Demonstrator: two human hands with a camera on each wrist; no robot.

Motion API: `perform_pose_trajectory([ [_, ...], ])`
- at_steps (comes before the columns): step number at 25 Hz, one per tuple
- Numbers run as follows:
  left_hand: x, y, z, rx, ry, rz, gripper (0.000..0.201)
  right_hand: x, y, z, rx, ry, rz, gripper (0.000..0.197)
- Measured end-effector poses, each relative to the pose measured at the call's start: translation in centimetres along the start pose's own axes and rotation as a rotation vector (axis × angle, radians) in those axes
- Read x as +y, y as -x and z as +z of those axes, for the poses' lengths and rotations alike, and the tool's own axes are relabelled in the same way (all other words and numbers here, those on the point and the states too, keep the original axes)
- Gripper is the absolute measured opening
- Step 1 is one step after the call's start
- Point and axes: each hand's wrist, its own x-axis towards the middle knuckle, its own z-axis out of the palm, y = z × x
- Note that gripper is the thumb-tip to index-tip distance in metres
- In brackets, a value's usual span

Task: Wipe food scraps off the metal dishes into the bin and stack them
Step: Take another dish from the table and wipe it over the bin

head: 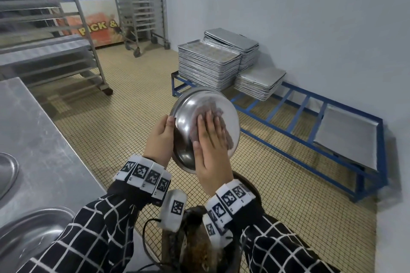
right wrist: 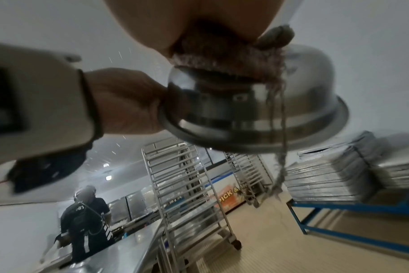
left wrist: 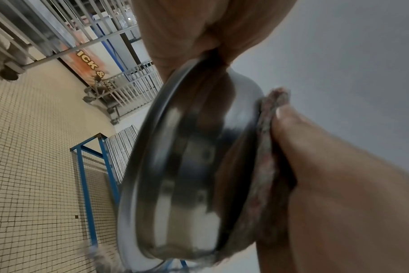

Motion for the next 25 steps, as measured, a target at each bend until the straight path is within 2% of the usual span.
perform_pose_trajectory([
  [4,0.1,0.2,0.0,-0.032,0.042,-0.007,0.027,2.2,-3.2,-1.6,0.117,0.055,0.127,0.056],
  [8,0.5,0.1,-0.3,0.020,0.126,-0.050,0.026,4.7,-1.6,-1.6,0.109,-0.130,0.312,0.058],
  [10,0.5,0.0,-0.3,0.042,0.151,-0.072,0.026,4.2,0.3,-0.8,0.039,-0.109,0.291,0.057],
  [12,0.5,0.0,-0.1,0.052,0.159,-0.075,0.027,2.9,1.6,0.1,-0.006,-0.013,0.194,0.056],
  [15,0.5,0.2,0.3,0.030,0.154,-0.065,0.026,0.9,1.3,0.5,0.000,0.028,0.050,0.055],
  [17,0.6,0.5,0.6,-0.007,0.161,-0.058,0.026,0.3,-0.1,0.1,0.027,0.034,0.009,0.056],
  [22,0.8,1.2,0.7,-0.038,0.180,-0.079,0.026,2.3,-3.5,-1.8,0.150,0.022,0.131,0.054],
  [25,0.8,0.8,0.2,-0.019,0.192,-0.092,0.025,4.6,-3.0,-2.3,0.143,-0.133,0.256,0.054],
])
